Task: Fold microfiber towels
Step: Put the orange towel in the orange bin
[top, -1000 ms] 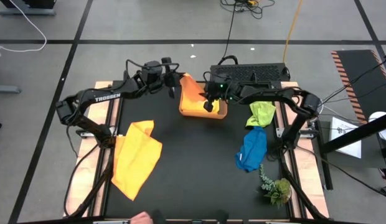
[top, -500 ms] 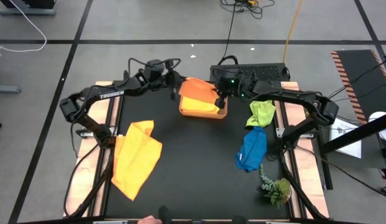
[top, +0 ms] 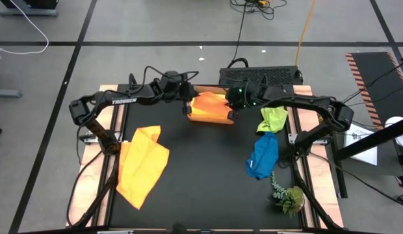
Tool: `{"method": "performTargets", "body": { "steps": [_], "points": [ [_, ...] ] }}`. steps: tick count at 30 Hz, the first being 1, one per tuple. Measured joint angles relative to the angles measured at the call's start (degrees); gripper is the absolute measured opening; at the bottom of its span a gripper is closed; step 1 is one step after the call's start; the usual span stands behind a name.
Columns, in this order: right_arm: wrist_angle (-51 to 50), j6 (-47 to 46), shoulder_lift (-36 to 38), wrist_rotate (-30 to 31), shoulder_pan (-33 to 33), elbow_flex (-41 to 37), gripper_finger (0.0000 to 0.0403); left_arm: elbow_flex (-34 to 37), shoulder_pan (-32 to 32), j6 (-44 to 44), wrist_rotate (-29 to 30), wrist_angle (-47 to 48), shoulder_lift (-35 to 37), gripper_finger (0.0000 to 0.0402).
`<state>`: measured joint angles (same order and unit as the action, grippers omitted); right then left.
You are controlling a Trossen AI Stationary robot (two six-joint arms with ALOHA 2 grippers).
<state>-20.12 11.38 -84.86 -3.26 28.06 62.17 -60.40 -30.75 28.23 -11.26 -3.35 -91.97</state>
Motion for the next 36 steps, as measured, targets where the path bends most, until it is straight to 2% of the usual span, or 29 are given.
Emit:
{"method": "performTargets", "body": {
  "steps": [3, 6, 9, 12, 16, 19, 26, 32, 36],
  "points": [
    [-0.59, -0.20, 0.00, -0.76, -1.21, 0.00, 0.0000, 0.00, 1.28, -1.15, 0.97, 2.60, -0.02, 0.0000],
    [-1.42, -0.70, 0.65, -4.17, -2.04, -0.04, 0.0000, 0.00, 3.17, -1.94, 2.14, 4.35, -0.06, 0.0000],
    [-1.37, -1.05, 2.00, -4.51, -2.85, -0.04, 0.0000, 0.01, 5.12, -1.81, 5.55, 5.21, 0.10, 0.0000],
    [-1.38, -1.30, 3.92, -4.49, -3.11, -0.04, 0.0000, 0.02, 6.32, -1.87, 8.24, 5.00, 0.28, 0.0000],
    [-1.16, -1.37, 5.86, -4.49, -3.09, -0.04, 0.0000, 0.03, 6.63, -3.00, 8.30, 5.18, 0.29, 0.0000],
    [-1.18, -1.71, 5.98, -4.49, -3.07, -0.04, 0.0000, 1.97, 6.12, -2.95, 9.55, 1.50, 0.32, 0.0000],
    [-0.85, -2.38, 3.52, -4.49, -3.07, -0.04, 0.0000, 9.57, 3.76, -7.05, 5.32, -8.12, 2.80, 0.0000],
    [-0.11, -3.42, 0.56, -4.51, -3.06, -0.02, 0.0000, 13.00, 4.71, -8.50, 5.31, -7.03, 7.83, 0.0000],
    [0.61, -3.45, -0.20, -4.37, -2.89, 0.00, 0.0000, 14.17, 4.99, -9.50, 5.29, -7.28, 8.58, 0.0000]
  ]
}}
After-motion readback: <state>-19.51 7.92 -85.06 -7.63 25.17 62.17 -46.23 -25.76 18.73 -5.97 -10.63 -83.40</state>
